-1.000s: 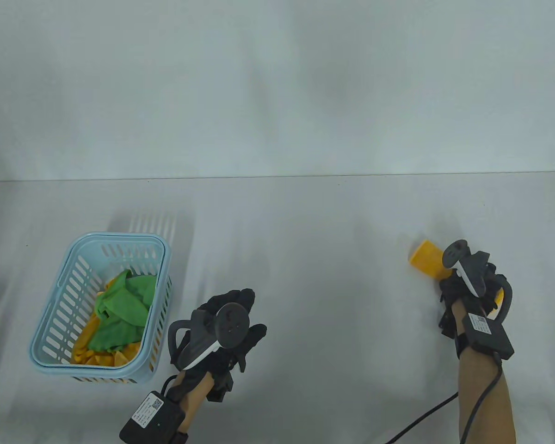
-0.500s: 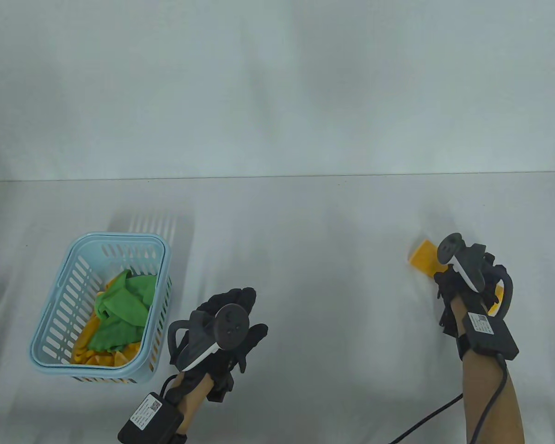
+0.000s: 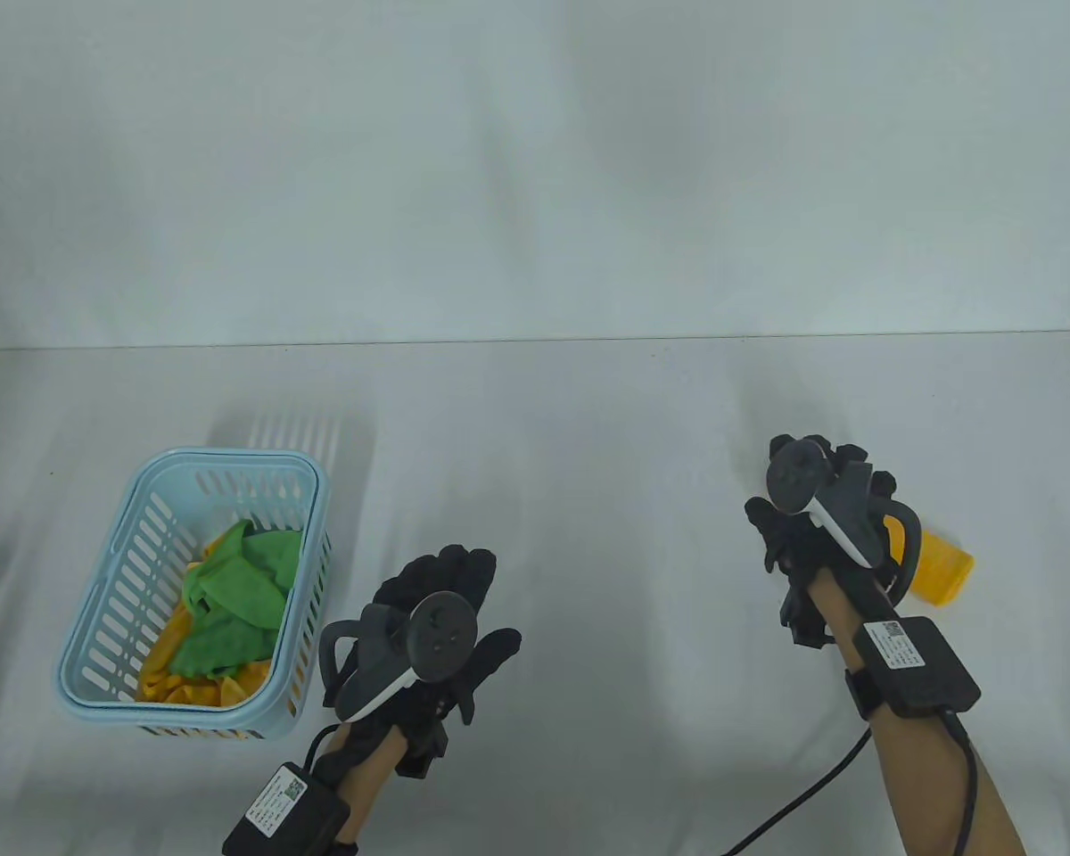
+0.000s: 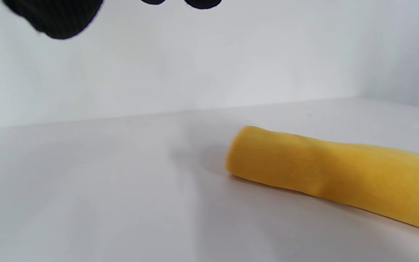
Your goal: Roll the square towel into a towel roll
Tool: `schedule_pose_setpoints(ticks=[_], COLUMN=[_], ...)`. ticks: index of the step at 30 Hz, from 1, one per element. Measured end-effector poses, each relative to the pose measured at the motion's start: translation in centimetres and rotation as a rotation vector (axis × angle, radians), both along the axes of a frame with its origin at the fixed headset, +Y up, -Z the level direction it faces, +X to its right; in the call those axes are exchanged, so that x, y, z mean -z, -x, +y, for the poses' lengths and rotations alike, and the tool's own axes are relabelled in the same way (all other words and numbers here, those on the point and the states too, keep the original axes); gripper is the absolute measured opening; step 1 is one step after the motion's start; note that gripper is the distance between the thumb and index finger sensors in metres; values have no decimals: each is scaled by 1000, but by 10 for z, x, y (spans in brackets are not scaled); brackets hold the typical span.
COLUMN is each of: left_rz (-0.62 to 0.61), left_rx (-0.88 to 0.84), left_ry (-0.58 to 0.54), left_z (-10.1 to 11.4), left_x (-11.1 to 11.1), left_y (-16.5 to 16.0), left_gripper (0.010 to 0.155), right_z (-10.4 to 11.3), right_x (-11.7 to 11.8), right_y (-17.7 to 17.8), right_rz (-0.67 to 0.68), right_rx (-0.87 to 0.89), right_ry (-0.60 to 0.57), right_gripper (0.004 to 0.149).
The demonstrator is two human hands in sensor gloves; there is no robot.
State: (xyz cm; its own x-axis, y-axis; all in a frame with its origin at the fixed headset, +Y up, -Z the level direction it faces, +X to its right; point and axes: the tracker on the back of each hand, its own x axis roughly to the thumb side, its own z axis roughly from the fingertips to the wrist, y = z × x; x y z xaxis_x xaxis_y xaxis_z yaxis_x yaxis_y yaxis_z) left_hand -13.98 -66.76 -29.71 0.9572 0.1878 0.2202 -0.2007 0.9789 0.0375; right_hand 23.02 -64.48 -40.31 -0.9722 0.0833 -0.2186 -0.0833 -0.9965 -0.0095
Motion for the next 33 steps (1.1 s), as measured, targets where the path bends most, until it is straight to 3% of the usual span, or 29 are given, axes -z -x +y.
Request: schedule_pose_setpoints(ticks=[7, 14, 17, 22, 27, 33], left_rz=[9, 38, 59, 98, 196, 315], left_rx=[-4, -10, -35, -84, -31, 49], left_ry=[-22, -61, -97, -80, -101, -68], left_z=[2, 5, 18, 45, 80, 108], left_x=[-2, -4, -6, -3, 3, 14], left_y=[1, 2, 4, 19, 50, 96], left_gripper=[88, 88, 88, 87, 87, 87], right_z=[15, 14, 6, -10, -28, -32], right_x=[-27, -59, -76, -92, -102, -102], right_y=[49, 95, 115, 140, 151, 147], right_rz=[162, 308, 358, 427, 487, 488], right_rx=[12, 62, 131, 202, 201, 215], right_ry=[-34, -102, -143, -104, -138, -152], right_gripper=[80, 80, 80, 82, 81, 80])
